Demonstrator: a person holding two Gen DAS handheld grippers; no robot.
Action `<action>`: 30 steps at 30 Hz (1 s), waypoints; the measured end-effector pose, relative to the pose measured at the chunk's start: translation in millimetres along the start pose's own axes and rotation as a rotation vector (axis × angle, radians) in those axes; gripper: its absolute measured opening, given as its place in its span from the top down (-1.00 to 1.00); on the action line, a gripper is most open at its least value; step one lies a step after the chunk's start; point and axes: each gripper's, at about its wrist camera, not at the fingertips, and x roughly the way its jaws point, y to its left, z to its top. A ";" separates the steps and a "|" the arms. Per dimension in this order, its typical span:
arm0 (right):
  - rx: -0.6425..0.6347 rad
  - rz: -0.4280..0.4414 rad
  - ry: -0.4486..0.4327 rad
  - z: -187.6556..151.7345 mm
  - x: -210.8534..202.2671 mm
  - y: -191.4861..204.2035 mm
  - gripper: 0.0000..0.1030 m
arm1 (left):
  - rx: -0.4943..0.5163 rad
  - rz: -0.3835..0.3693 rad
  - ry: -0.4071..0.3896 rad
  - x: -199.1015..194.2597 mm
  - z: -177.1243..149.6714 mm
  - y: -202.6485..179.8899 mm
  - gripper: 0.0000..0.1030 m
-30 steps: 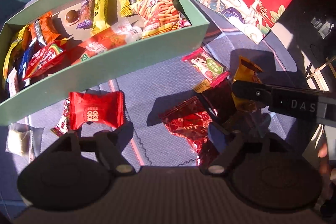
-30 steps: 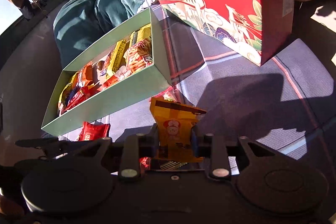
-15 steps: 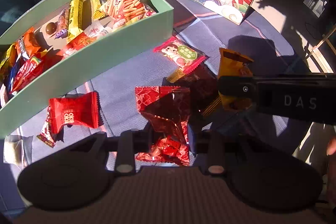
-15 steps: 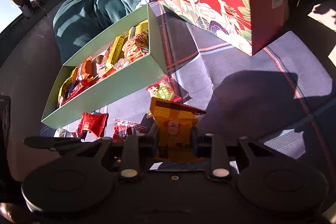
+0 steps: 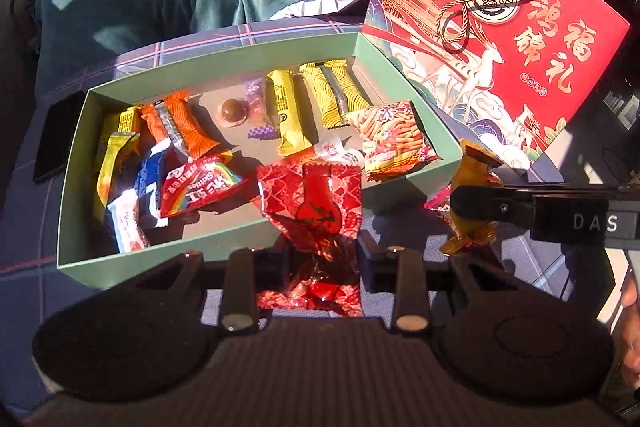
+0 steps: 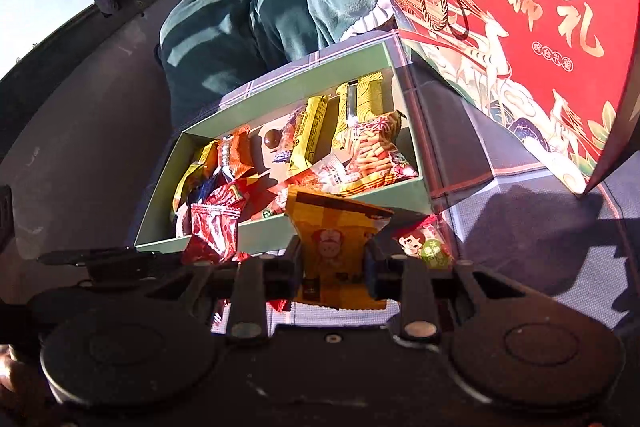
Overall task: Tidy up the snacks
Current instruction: 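Grasp the red wrapped candy with the left tool while the right tool carries the yellow packet to the box, then release the red candy and yellow packet into the green box with both tools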
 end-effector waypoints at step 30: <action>-0.008 -0.046 0.057 64.7 88.8 42.8 -0.99 | -0.087 0.108 -0.043 42.4 23.3 69.4 -0.99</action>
